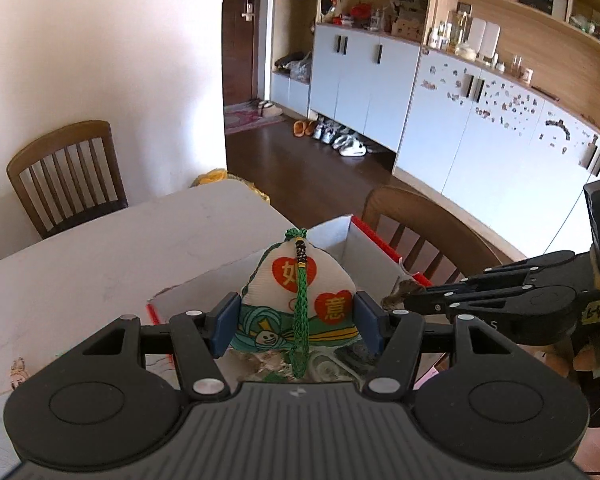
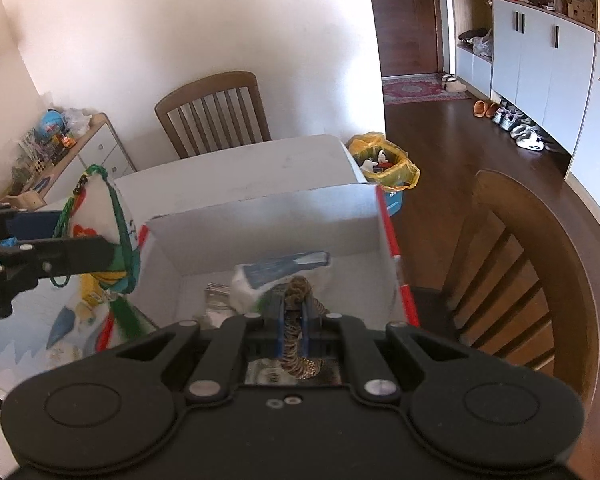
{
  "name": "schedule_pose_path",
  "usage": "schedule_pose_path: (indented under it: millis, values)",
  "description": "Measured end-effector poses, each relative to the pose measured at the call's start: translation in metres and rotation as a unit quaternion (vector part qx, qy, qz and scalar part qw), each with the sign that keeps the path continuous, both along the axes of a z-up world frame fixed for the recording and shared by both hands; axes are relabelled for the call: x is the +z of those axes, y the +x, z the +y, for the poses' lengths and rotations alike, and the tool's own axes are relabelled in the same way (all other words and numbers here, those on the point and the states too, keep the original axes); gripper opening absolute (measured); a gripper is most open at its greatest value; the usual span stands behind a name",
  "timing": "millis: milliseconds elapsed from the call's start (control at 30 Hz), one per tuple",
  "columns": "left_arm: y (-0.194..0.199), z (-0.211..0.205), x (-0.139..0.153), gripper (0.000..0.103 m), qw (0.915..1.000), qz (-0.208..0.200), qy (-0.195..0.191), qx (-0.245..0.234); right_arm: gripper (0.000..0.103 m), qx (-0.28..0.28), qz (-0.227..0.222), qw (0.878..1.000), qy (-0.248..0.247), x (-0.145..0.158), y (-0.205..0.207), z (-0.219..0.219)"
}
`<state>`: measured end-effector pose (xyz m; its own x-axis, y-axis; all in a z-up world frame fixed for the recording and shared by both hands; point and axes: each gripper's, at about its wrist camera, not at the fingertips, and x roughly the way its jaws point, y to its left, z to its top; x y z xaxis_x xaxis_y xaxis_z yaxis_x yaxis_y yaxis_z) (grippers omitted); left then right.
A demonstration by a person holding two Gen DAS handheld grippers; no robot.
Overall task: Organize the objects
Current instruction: 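Carry the sachet and brown braided loop over the shoebox with both tools, then open both tools to release the sachet and braided loop into the box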
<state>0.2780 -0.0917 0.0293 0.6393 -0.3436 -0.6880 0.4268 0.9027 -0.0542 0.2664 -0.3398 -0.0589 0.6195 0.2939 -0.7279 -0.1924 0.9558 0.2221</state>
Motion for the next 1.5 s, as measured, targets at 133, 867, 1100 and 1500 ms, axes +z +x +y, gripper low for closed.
schedule_pose_path:
  millis: [133,867,1100,1500]
  values:
    - [0.008,-0.017,-0.017,0.061,0.9998,0.015,0.013,0.000,0.007,0.014,0.008,1.000,-0.012,-0.011,0.010,-0.003]
    - [0.024,-0.038,-0.126,0.062,0.9856,0.136,0.101,-0.004,0.008,0.102,0.048,0.991,-0.069,-0.069,0.030,0.024]
    - [0.030,-0.037,-0.131,0.063,0.9851,0.153,0.079,-0.010,0.017,0.102,0.055,0.991,-0.067,-0.070,0.027,0.021]
    - [0.031,-0.027,-0.127,0.068,0.9865,0.156,0.051,0.007,0.029,0.098,0.044,0.993,-0.050,-0.054,0.017,0.010]
